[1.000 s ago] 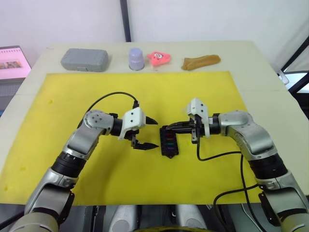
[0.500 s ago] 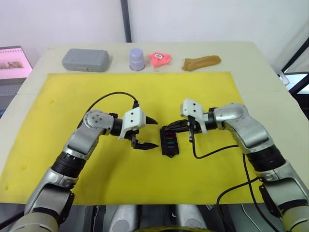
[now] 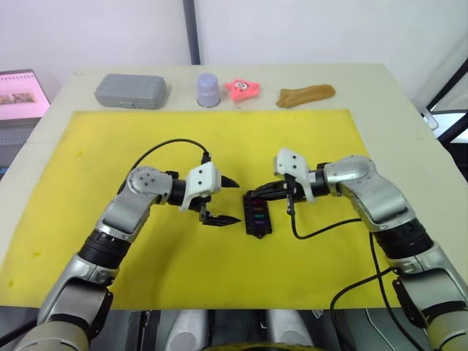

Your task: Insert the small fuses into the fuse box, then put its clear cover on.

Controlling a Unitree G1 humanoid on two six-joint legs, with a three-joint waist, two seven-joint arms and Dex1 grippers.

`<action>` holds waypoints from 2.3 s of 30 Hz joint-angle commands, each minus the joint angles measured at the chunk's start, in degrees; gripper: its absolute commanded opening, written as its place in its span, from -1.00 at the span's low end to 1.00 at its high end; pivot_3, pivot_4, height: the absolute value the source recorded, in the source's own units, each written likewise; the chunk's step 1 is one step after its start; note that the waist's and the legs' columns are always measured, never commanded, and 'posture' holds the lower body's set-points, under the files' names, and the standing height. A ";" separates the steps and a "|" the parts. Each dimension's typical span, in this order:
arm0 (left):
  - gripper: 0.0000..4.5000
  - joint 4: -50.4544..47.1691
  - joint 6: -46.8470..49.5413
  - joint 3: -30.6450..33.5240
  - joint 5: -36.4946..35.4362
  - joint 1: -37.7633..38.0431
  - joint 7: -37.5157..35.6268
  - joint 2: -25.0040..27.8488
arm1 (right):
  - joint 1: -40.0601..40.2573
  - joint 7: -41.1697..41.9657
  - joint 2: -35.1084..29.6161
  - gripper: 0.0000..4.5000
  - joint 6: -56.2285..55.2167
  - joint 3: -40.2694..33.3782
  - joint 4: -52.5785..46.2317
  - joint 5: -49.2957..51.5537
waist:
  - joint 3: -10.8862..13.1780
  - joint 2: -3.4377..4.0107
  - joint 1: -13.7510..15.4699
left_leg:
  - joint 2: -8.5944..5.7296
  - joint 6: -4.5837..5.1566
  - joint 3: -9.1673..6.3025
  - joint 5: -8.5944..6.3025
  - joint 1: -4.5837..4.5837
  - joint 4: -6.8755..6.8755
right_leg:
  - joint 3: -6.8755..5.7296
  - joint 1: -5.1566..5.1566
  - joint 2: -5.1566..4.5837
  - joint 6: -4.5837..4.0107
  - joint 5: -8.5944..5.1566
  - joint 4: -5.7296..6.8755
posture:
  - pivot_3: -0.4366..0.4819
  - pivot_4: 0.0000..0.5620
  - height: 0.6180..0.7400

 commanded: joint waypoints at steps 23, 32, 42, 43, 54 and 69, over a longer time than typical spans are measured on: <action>1.00 -9.56 14.25 22.58 -12.75 14.78 -9.01 30.07 | 17.86 12.15 -31.43 0.55 -12.05 -24.29 -9.86 4.68 | 0.12 0.07 -0.03 | 0.06 0.44 0.10 -0.25 -0.04 -0.05 | 0.03 -0.08 0.02 0.00 0.00 -0.02 | -0.05 -0.47 1.00; 1.00 -8.82 12.96 25.59 -13.51 19.33 -8.66 32.08 | 23.75 12.39 -35.47 0.99 -15.84 -29.46 -5.44 2.95 | 0.15 0.11 -0.01 | 0.09 0.48 0.15 -0.27 -0.07 -0.06 | 0.02 -0.06 0.02 0.00 -0.01 -0.12 | -0.05 -0.47 1.00; 1.00 -6.72 18.62 16.16 -15.55 9.03 -9.20 24.62 | 15.99 7.03 -30.15 0.99 -6.04 -25.11 -17.04 10.12 | 0.17 0.17 0.01 | 0.10 0.48 0.14 -0.27 -0.08 -0.04 | 0.02 -0.07 0.05 0.00 0.00 -0.11 | -0.05 -0.47 1.00; 1.00 -5.96 20.95 15.24 -16.67 7.43 -9.54 23.47 | 14.48 6.27 -29.20 0.99 -4.40 -24.26 -18.63 11.23 | 0.17 0.16 -0.01 | 0.10 0.48 0.14 -0.27 -0.08 -0.04 | 0.02 -0.07 0.06 0.00 0.00 -0.10 | -0.05 -0.47 1.00; 1.00 12.87 37.87 4.95 -18.45 -6.95 -15.44 14.27 | 1.29 -0.48 -20.12 0.99 6.50 -11.23 -28.09 14.39 | 0.17 0.08 -0.10 | 0.02 0.47 0.07 -0.26 -0.15 0.03 | -0.04 -0.14 0.05 0.00 0.00 -0.02 | -0.05 -0.47 1.00; 0.62 24.13 46.25 -3.87 -15.42 -12.35 -18.80 9.95 | 2.54 -5.85 -17.90 1.00 9.00 -10.67 -32.54 15.73 | 0.16 0.08 -0.07 | 0.01 0.19 0.09 -0.10 -0.16 0.03 | 0.01 -0.22 0.02 0.00 0.00 0.05 | -0.05 -0.47 1.00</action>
